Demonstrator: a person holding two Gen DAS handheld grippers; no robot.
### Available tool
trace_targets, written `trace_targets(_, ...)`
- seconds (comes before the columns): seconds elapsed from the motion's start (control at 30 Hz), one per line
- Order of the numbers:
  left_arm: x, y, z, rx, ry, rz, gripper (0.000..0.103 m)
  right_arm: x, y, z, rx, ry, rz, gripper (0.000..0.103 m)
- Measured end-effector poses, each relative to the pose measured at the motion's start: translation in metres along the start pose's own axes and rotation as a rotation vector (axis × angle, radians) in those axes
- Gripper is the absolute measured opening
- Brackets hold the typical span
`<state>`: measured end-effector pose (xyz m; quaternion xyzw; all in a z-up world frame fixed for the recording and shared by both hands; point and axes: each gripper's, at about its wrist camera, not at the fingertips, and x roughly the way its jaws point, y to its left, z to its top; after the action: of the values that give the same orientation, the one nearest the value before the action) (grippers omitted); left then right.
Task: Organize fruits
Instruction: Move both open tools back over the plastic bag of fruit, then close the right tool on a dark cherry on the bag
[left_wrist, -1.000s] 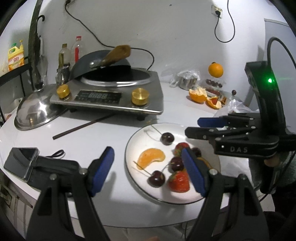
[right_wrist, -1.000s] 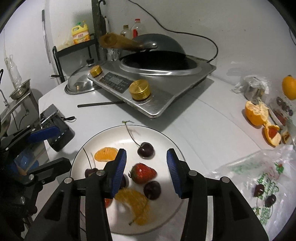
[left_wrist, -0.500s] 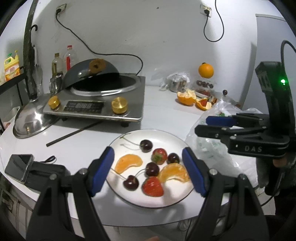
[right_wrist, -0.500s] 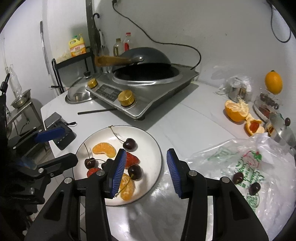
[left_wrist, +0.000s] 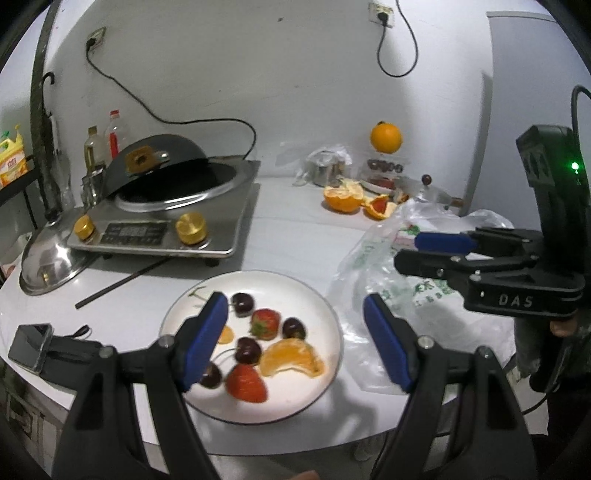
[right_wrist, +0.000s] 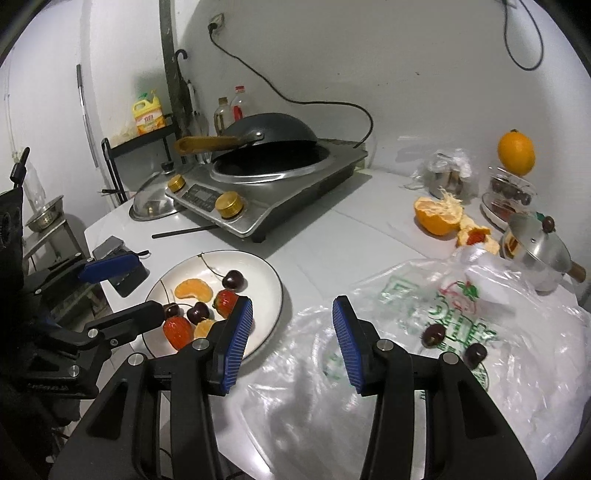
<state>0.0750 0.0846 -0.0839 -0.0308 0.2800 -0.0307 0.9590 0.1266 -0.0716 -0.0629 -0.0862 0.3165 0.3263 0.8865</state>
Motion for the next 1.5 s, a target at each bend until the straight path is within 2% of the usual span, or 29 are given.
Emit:
trace_targets(0.73, 0.027, -0.093, 0.015, 0.109, 0.040, -0.061, 0.077, -0.051, -0.090, -0.040, 0.116, -0.037, -0.065, 0.048)
trace_targets(1.5, 0.073, -0.155, 0.021, 0.171, 0.100, -0.113, 0.077, -0.054, -0.166, -0.068, 0.189, -0.008, -0.114, 0.048)
